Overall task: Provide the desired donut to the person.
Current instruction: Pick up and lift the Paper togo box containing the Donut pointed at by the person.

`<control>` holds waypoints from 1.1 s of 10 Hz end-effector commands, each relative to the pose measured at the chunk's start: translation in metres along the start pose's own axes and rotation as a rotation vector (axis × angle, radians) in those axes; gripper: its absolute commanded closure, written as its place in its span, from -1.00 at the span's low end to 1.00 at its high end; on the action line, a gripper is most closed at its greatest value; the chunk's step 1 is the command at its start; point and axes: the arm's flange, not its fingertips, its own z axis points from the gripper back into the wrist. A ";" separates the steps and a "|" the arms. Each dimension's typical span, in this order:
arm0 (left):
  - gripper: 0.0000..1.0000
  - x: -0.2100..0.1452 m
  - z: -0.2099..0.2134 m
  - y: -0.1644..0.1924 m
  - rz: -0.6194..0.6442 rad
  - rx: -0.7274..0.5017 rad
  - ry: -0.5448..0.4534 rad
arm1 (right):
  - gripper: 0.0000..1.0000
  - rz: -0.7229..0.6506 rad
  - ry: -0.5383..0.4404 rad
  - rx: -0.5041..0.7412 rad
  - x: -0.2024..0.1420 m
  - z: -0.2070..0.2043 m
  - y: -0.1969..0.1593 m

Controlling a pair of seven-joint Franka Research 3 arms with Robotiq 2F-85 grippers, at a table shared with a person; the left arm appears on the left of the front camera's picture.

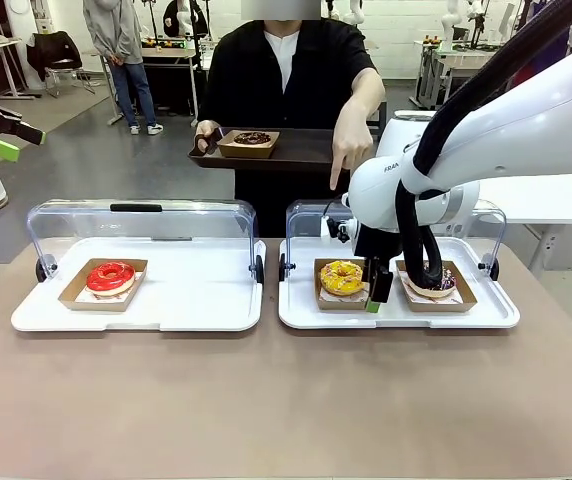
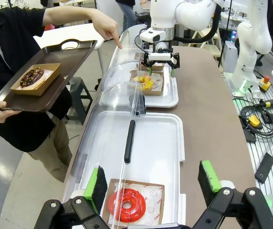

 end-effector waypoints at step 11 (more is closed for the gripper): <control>-1.00 0.001 0.001 -0.001 0.008 -0.001 -0.003 | 0.19 0.042 0.014 0.005 -0.003 -0.016 -0.002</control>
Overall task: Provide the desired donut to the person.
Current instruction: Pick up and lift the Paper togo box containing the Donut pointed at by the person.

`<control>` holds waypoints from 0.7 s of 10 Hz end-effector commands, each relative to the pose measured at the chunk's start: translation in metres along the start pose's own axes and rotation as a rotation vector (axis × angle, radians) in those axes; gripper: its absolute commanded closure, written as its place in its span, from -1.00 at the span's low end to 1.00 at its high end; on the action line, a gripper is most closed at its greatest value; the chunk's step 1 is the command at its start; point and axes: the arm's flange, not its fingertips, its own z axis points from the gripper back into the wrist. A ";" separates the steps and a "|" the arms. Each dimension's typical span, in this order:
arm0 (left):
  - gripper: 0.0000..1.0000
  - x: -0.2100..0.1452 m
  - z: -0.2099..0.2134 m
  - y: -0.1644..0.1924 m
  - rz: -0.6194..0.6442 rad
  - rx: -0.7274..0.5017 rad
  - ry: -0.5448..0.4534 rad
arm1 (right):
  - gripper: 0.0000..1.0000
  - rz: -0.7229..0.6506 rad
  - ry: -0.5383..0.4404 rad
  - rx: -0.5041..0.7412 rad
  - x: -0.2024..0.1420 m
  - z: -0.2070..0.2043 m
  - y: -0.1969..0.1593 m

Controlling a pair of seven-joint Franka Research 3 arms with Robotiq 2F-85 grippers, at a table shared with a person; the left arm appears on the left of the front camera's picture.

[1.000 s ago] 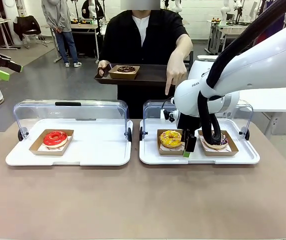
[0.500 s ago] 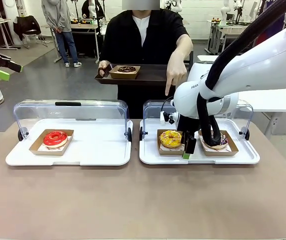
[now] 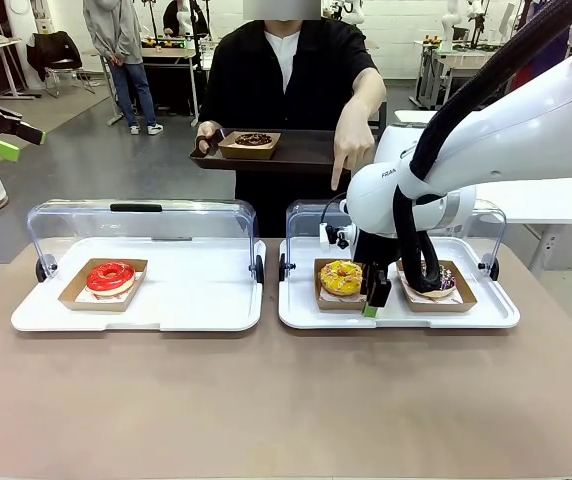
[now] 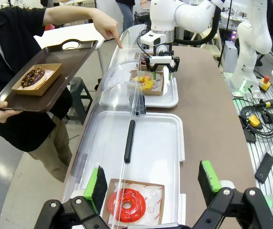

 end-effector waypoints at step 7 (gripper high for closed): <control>-1.00 0.001 0.001 -0.001 0.008 -0.001 -0.003 | 1.00 0.023 0.011 -0.010 -0.003 -0.008 -0.005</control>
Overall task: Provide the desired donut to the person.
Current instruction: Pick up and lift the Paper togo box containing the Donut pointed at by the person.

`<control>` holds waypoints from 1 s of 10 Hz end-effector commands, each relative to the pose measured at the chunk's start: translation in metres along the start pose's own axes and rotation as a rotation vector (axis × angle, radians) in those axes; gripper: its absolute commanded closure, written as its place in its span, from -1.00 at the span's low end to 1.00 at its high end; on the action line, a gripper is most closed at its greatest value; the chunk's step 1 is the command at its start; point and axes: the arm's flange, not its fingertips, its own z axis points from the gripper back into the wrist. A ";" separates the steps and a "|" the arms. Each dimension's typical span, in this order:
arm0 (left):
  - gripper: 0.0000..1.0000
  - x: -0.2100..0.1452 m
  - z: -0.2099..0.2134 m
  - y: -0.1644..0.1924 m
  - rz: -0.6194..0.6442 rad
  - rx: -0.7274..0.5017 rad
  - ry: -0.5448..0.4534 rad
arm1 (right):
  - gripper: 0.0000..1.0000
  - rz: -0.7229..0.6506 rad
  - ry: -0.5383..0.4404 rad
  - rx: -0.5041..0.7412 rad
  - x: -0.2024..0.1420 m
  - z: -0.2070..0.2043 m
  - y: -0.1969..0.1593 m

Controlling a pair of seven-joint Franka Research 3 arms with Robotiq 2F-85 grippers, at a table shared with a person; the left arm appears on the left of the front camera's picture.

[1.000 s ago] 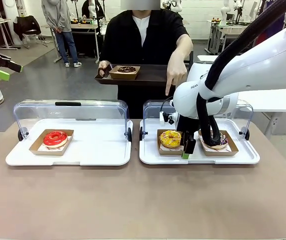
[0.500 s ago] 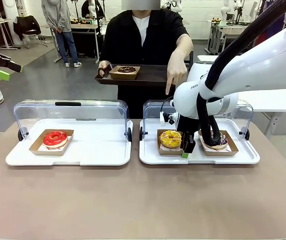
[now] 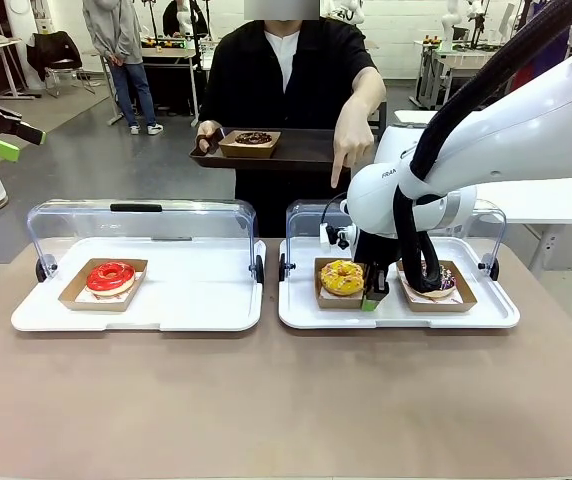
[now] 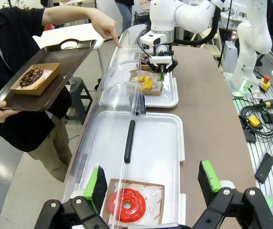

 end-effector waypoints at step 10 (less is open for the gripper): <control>-1.00 0.001 0.001 -0.001 0.008 -0.001 -0.003 | 1.00 0.058 0.144 -0.008 0.025 0.088 0.076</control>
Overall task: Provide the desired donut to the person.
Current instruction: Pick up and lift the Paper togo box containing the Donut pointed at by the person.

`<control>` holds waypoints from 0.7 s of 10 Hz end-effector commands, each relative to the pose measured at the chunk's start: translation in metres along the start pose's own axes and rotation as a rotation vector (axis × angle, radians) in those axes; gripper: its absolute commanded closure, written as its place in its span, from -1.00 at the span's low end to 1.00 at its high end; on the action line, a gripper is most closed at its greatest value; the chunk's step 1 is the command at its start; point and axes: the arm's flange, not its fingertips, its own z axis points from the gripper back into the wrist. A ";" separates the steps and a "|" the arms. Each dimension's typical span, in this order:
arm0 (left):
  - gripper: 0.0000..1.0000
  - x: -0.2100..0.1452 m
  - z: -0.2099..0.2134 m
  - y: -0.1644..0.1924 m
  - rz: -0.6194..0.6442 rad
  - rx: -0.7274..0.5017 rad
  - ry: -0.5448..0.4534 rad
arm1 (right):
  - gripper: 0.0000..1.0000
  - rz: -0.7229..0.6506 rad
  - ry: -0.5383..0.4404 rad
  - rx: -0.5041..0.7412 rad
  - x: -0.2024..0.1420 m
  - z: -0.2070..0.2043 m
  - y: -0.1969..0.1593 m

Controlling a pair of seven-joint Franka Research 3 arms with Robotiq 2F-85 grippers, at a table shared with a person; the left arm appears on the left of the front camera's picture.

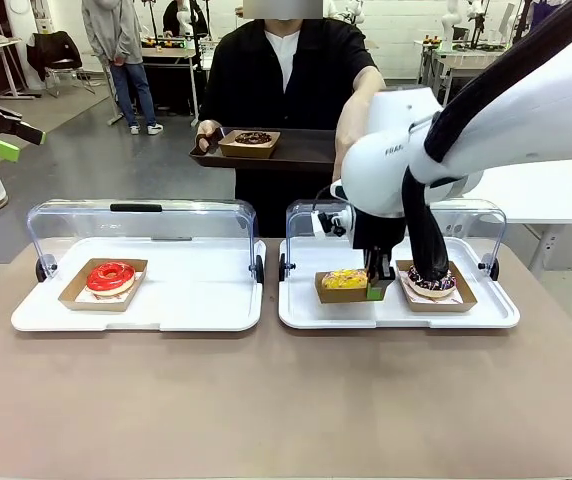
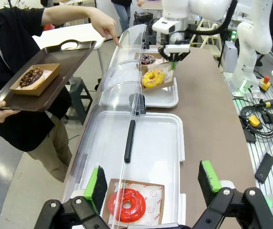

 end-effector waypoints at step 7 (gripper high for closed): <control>-1.00 0.001 0.001 -0.001 0.007 -0.001 -0.003 | 1.00 0.092 0.002 -0.081 0.016 0.137 0.132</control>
